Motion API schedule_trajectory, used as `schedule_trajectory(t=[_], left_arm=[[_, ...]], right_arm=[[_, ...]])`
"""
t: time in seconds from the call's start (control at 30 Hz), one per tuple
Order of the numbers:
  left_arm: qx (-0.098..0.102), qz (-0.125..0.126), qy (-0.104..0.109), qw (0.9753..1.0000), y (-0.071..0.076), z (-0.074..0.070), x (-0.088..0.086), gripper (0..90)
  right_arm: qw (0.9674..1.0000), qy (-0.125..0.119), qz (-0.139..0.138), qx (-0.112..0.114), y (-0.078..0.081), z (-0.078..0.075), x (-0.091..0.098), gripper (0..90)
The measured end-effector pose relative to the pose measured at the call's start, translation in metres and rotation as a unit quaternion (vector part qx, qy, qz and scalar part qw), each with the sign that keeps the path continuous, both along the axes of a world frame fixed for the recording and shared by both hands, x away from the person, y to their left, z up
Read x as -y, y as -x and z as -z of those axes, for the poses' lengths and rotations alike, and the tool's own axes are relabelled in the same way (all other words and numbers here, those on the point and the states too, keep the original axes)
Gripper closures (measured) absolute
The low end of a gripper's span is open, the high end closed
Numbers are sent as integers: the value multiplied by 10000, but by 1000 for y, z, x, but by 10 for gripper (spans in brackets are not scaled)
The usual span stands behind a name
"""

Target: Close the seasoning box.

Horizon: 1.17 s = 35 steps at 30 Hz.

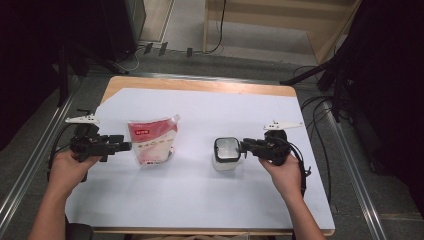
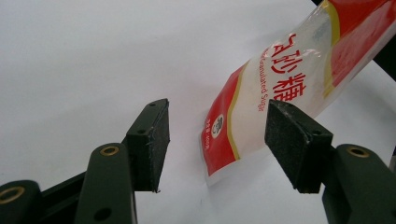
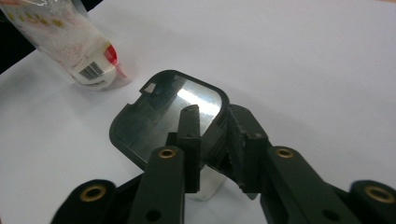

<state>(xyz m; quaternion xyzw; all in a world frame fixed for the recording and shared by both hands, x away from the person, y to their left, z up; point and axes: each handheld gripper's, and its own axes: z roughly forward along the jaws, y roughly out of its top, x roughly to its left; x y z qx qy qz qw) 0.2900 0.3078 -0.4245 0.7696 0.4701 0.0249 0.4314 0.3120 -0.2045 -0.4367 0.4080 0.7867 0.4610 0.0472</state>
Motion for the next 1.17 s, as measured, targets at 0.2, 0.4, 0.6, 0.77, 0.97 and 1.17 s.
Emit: schedule_trajectory(t=[0.2,0.4,0.6,0.77,0.97,1.17], left_arm=[[12,-14,-8,10000,0,0,1,407],[14,17,-61,10000,0,1,2,403],[11,-8,-64,10000,0,1,2,400],[-25,-46,-39,10000,0,2,2,384],[-53,-40,-36,10000,0,3,3,376],[-52,-55,-48,10000,0,4,3,373]], right_arm=[[10000,-26,4,14,-1,1,13,668],[10000,15,24,83,-2,5,23,591],[9997,102,178,141,-1,12,33,539],[9995,111,282,132,-1,16,39,498],[9987,192,472,91,-4,23,45,450],[9978,228,625,3,-6,27,49,447]])
